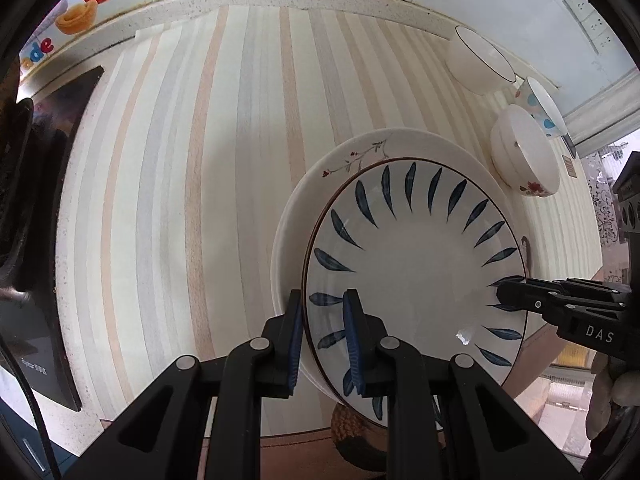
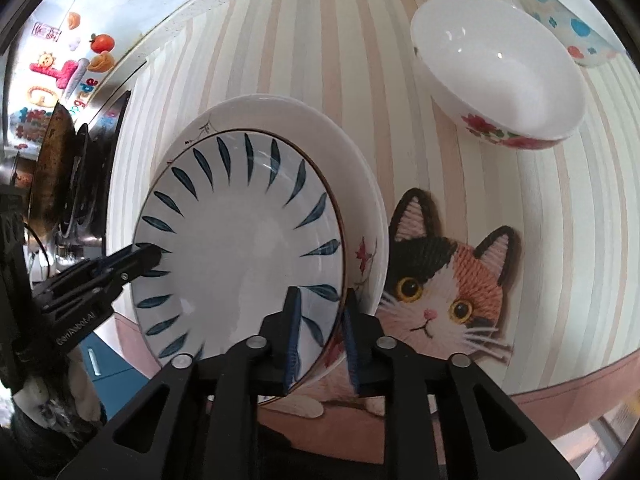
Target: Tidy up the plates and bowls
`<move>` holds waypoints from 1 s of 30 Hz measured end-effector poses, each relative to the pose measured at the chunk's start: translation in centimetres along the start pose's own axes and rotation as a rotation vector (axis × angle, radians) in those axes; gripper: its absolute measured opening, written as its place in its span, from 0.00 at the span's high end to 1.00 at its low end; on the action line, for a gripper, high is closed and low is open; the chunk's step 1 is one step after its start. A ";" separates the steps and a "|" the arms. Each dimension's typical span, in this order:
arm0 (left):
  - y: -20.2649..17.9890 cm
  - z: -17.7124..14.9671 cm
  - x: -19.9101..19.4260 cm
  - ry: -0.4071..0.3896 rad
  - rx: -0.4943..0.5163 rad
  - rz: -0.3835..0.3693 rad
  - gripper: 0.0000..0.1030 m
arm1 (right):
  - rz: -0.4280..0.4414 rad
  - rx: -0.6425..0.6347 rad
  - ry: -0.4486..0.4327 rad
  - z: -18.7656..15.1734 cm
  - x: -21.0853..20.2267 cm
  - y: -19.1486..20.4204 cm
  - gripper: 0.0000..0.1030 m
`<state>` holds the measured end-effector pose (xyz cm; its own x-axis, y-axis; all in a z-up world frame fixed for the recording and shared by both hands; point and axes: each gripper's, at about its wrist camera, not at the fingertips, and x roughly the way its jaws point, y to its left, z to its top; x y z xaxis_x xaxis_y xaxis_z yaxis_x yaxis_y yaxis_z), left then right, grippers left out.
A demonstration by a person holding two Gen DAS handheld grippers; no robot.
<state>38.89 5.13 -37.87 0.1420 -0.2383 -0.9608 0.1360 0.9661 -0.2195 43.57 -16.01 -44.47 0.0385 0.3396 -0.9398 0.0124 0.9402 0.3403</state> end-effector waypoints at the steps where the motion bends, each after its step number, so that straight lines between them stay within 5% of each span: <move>1: 0.2 0.0 0.0 0.004 0.000 -0.007 0.83 | 0.007 0.008 0.004 0.0 -0.1 0.0 0.72; 8: 0.5 -0.3 -2.1 -0.021 -0.006 0.050 0.82 | 0.092 0.047 0.000 0.1 -2.1 -1.7 0.67; 13: -1.0 1.1 -5.9 -0.113 -0.072 0.065 0.81 | 0.150 0.091 -0.137 1.2 -7.4 -4.9 0.67; 16: -4.1 3.9 -6.7 -0.143 -0.079 0.018 0.71 | 0.121 0.125 -0.218 3.2 -10.4 -7.9 0.64; 24: -13.7 12.1 -0.4 -0.088 -0.049 0.024 0.71 | 0.097 0.192 -0.202 9.5 -9.7 -16.3 0.64; 30: -18.3 15.0 5.0 -0.009 -0.021 0.069 0.71 | 0.125 0.174 -0.135 11.9 -7.4 -19.7 0.64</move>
<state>51.82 -15.26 -36.07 0.1589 -0.1715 -0.9723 0.1048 0.9822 -0.1561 54.91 -37.34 -43.87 0.1837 0.4356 -0.8812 0.1703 0.8688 0.4650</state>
